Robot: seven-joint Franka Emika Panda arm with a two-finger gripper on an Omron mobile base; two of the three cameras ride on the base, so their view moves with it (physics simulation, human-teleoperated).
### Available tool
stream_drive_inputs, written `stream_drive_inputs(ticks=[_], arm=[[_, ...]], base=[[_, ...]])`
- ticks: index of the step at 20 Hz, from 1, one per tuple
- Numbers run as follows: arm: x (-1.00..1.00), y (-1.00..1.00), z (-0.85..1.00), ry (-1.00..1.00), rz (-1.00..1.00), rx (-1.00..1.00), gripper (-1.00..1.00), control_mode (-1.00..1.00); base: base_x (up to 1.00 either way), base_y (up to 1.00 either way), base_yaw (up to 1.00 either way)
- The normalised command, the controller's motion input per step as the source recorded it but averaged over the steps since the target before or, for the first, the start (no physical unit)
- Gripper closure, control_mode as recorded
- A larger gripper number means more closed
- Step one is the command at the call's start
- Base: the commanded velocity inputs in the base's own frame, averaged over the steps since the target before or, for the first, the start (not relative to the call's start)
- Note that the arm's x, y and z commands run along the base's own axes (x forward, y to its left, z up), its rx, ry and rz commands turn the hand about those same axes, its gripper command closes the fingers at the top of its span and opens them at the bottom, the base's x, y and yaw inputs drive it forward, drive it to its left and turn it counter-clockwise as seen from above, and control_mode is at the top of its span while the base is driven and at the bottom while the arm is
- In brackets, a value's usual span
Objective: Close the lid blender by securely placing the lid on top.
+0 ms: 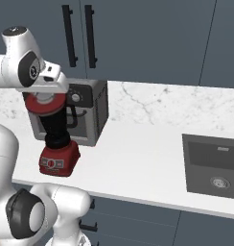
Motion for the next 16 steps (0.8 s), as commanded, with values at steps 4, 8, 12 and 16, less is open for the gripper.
stream_drive_inputs(ticks=[4, 8, 12, 16], arm=[[0.1, 0.36, 0.0, 0.0, 0.02, 0.01, 1.0, -1.0], [0.21, 0.32, 0.0, 0.0, 0.0, 0.0, 1.0, -1.0], [0.24, 0.35, 0.0, 0.0, 0.0, 0.0, 1.0, -1.0], [0.25, 0.22, 0.0, 0.0, 0.0, 0.0, 1.0, -1.0]], base=[[0.0, 0.0, 0.0], [0.0, 0.0, 0.0], [0.0, 0.0, 0.0], [0.0, 0.0, 0.0]])
